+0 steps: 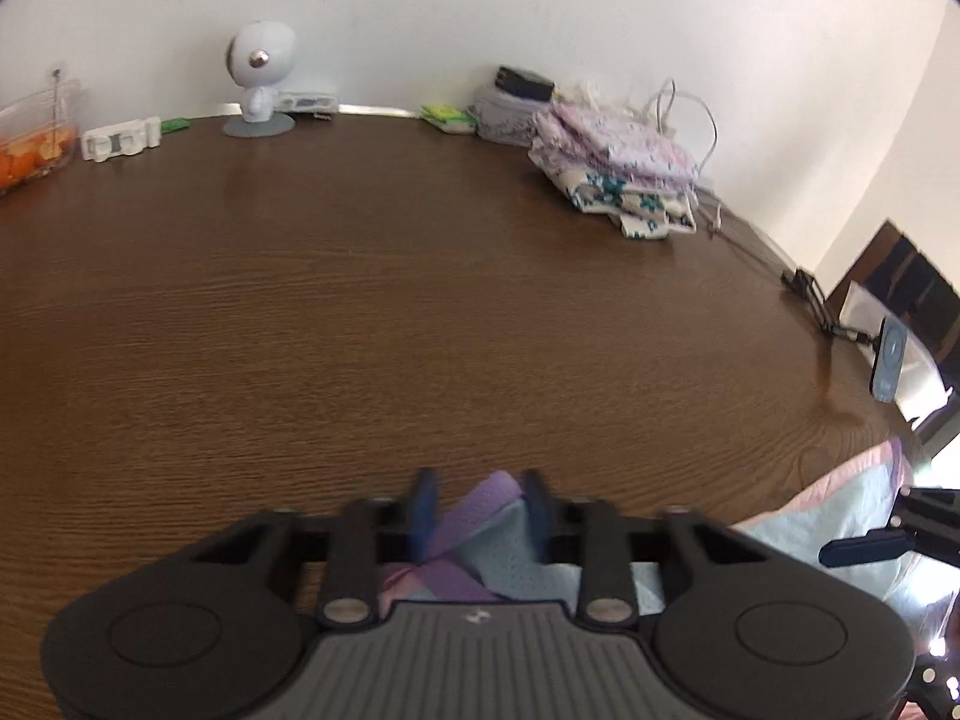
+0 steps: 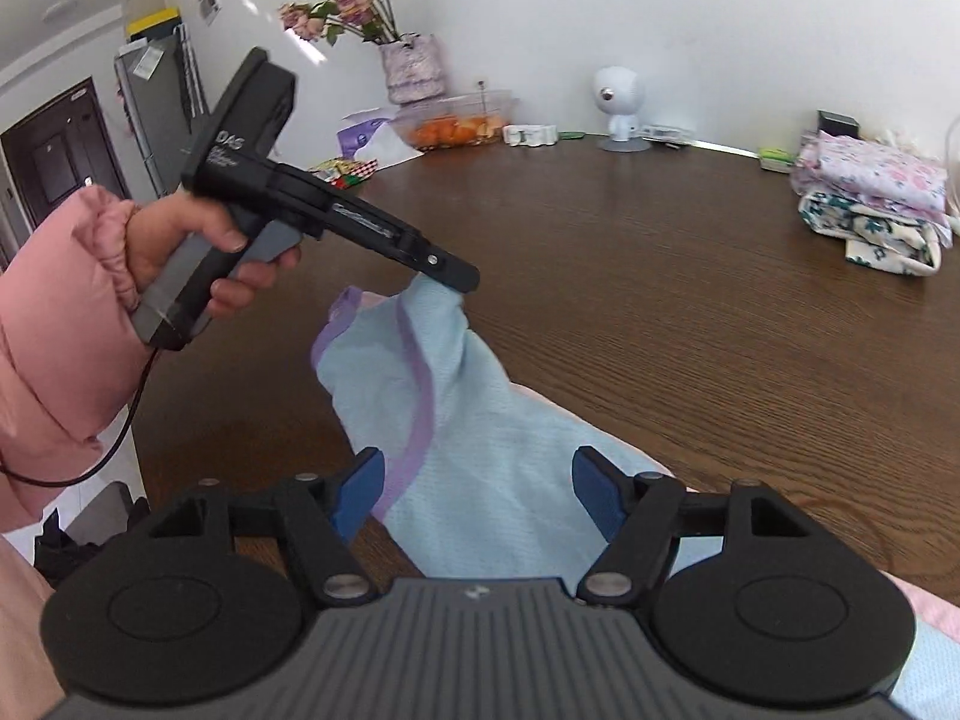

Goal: Fold clothes

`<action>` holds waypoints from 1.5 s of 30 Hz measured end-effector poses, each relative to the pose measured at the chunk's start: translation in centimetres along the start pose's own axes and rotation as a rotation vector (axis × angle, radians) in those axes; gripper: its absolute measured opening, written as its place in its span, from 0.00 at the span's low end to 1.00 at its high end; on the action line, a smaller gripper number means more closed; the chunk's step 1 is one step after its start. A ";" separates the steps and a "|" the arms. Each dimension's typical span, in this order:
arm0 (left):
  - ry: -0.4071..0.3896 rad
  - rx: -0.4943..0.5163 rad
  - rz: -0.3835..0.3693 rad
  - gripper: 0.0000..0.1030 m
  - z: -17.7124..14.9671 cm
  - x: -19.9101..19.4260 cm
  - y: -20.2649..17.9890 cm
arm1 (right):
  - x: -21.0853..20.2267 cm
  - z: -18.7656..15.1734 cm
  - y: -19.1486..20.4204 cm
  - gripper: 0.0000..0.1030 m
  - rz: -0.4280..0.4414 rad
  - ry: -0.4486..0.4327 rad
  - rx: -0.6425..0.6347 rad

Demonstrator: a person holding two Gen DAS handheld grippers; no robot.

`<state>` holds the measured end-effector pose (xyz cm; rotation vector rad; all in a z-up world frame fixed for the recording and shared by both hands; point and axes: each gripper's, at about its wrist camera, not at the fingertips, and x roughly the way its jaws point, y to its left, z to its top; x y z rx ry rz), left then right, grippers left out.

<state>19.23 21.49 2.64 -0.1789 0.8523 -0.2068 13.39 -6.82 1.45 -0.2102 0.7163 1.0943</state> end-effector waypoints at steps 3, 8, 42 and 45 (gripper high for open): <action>-0.003 0.034 -0.008 0.04 -0.3 -0.5 0.0 | 0.8 0.1 1.0 0.70 0.004 0.014 -0.018; -0.135 0.034 -0.060 0.04 0.2 -4.2 0.3 | 1.6 -0.5 1.1 0.70 0.005 0.036 -0.005; -0.030 0.145 0.041 0.08 -6.2 -3.2 1.1 | 12.1 10.1 3.6 0.52 -0.054 0.165 -0.111; -0.026 0.126 0.026 0.08 -5.9 -2.9 1.5 | 13.5 9.8 3.1 0.17 -0.081 0.168 -0.095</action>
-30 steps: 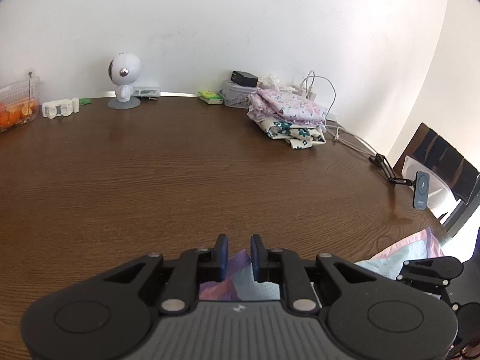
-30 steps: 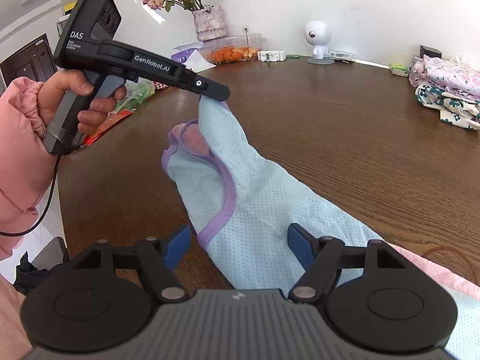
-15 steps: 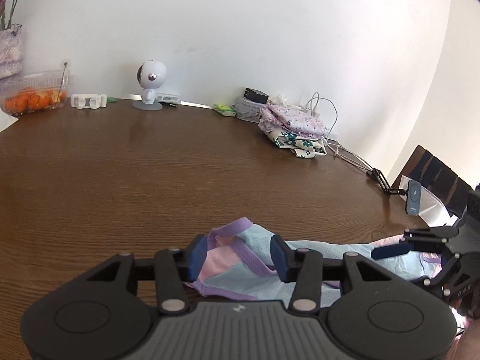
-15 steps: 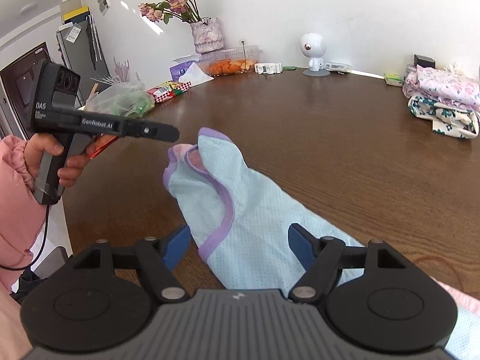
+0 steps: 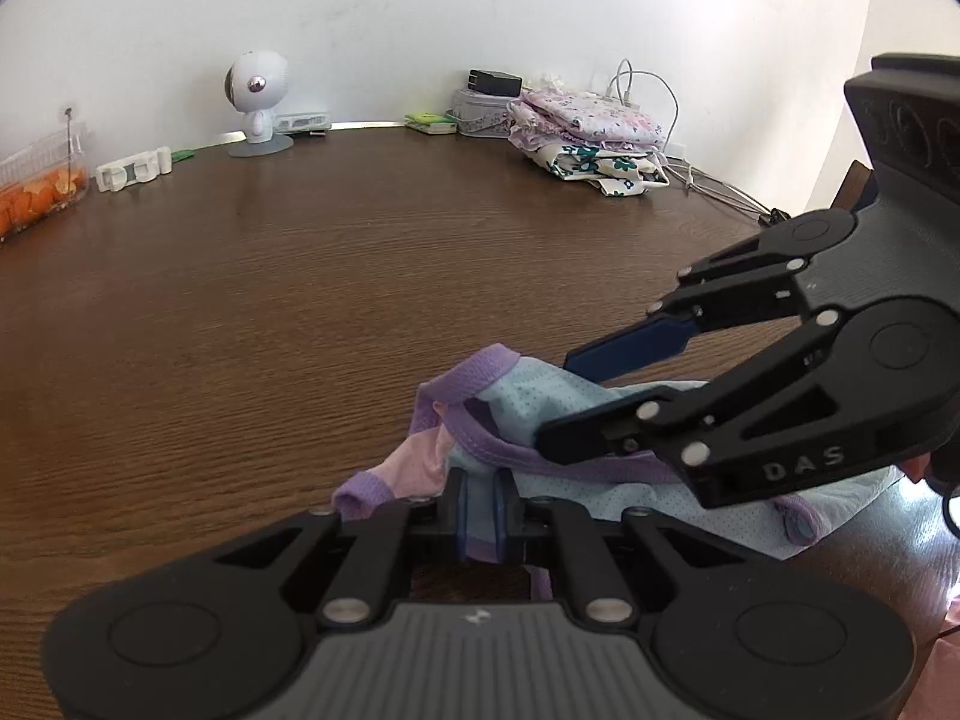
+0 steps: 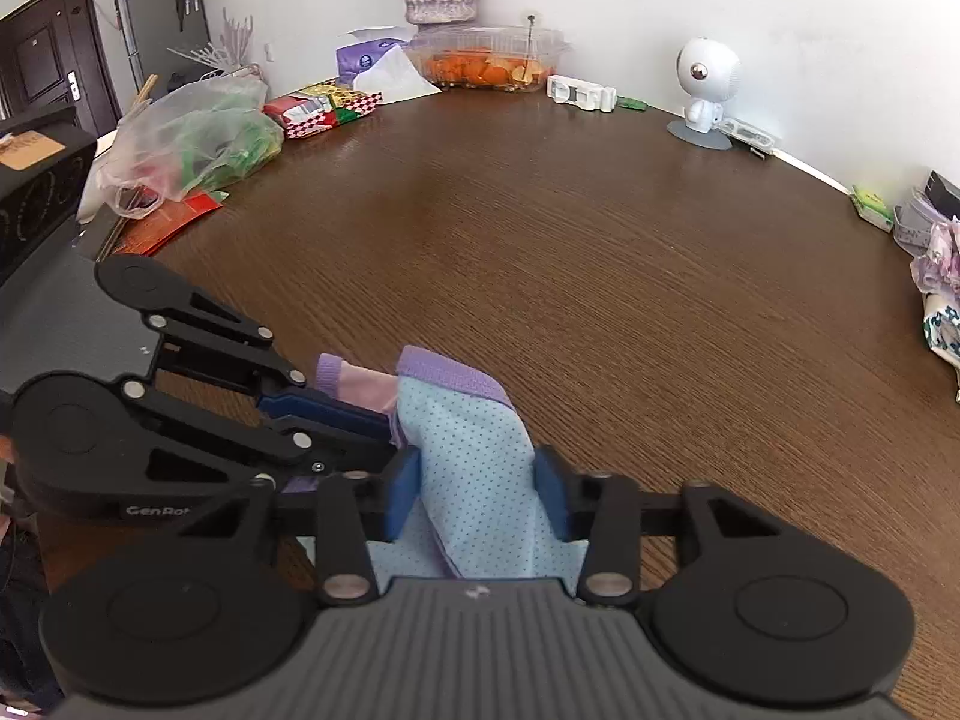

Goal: Fold clothes

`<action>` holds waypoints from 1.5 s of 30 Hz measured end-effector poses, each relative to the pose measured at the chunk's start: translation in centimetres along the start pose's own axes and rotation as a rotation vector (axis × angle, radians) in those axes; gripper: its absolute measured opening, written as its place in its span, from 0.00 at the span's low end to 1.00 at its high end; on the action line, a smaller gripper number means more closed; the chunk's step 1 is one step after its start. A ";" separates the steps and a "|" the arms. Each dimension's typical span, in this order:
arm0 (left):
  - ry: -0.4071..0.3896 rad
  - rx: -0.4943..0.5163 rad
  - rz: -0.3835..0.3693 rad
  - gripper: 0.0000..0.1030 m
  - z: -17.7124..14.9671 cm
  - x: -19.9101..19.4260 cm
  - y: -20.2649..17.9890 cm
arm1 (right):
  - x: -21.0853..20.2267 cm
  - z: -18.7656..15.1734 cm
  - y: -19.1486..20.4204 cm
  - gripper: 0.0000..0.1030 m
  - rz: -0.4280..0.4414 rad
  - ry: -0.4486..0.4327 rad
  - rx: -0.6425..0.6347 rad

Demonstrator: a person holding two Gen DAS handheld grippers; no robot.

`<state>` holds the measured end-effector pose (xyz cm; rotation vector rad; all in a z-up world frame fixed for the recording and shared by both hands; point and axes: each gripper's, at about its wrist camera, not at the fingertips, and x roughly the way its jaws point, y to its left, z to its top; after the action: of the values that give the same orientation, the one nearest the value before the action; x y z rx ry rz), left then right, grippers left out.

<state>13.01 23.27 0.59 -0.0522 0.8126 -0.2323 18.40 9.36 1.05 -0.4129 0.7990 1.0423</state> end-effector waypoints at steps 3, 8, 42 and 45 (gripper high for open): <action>-0.006 -0.014 -0.010 0.09 0.5 0.1 0.3 | -0.3 -0.4 -0.6 0.10 0.011 -0.036 0.043; 0.014 -0.068 -0.017 0.09 1.3 1.3 1.1 | -2.2 -0.7 -0.3 0.07 0.087 -0.124 0.045; -0.072 -0.060 0.003 0.07 0.3 1.3 -2.0 | -8.1 -12.0 -0.2 0.34 -0.044 -0.155 0.083; -0.086 -0.127 0.030 0.07 -0.3 1.0 -1.0 | -8.4 -12.7 0.3 0.35 -0.057 -0.169 0.047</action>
<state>13.26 22.06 -0.15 -0.1679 0.7415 -0.1485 10.96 -3.85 -0.92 -0.3015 0.6557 0.9899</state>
